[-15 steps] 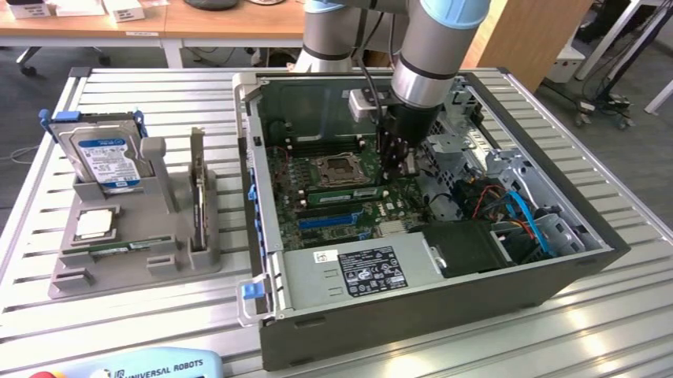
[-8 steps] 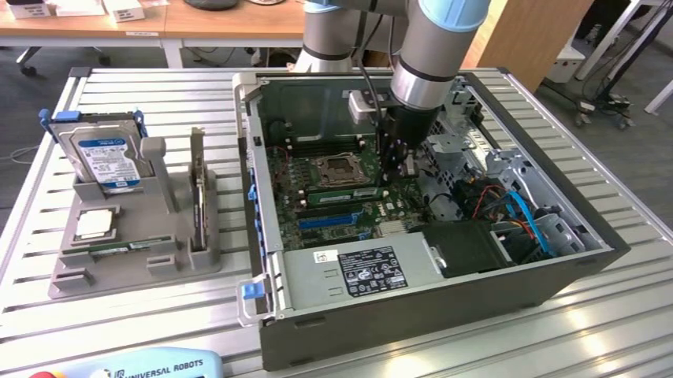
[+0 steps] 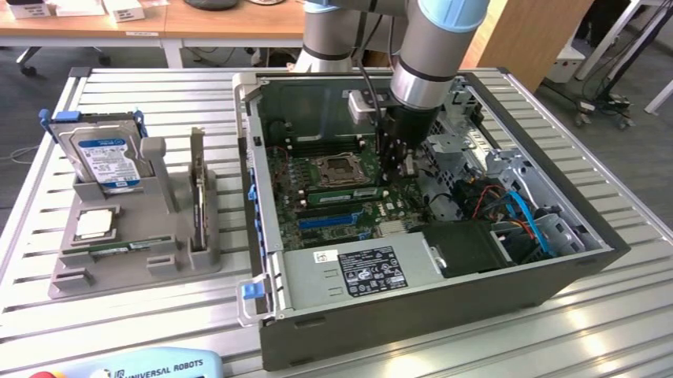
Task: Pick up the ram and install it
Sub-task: 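Press down the ram until it locks into place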
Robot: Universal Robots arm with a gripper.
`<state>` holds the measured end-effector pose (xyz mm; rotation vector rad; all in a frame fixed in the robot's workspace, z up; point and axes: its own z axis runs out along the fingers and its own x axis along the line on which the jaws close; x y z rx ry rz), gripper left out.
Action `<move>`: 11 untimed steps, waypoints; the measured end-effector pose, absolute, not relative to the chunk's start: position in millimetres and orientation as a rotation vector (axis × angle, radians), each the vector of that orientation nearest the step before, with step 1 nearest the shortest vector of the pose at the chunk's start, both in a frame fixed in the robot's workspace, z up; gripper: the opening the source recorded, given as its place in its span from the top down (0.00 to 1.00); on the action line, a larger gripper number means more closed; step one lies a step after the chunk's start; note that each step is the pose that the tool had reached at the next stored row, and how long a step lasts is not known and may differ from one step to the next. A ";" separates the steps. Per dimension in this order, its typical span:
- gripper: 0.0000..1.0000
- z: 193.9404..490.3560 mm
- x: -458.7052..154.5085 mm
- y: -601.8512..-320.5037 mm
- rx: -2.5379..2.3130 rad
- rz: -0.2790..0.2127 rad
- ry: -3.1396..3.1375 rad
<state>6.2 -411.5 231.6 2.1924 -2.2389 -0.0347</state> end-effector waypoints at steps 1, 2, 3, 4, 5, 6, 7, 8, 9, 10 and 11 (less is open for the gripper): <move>0.90 231.6 6.2 -411.4 2.192 -0.035 -2.239; 0.90 231.6 6.3 -411.4 2.193 -0.035 -2.239; 0.90 231.6 6.2 -411.4 2.193 -0.035 -2.239; 0.90 231.5 6.2 -411.4 2.193 -0.035 -2.239; 0.90 230.8 6.3 -411.4 2.193 -0.035 -2.239; 0.90 230.3 6.2 -411.4 2.193 -0.035 -2.239; 0.90 230.2 6.2 -411.4 2.193 -0.035 -2.239; 0.90 230.2 6.2 -411.4 2.193 -0.035 -2.239; 0.90 230.2 6.2 -411.4 2.192 -0.035 -2.239; 0.90 230.0 6.2 -411.4 2.193 -0.035 -2.239; 0.90 229.3 6.3 -411.3 2.193 -0.035 -2.239</move>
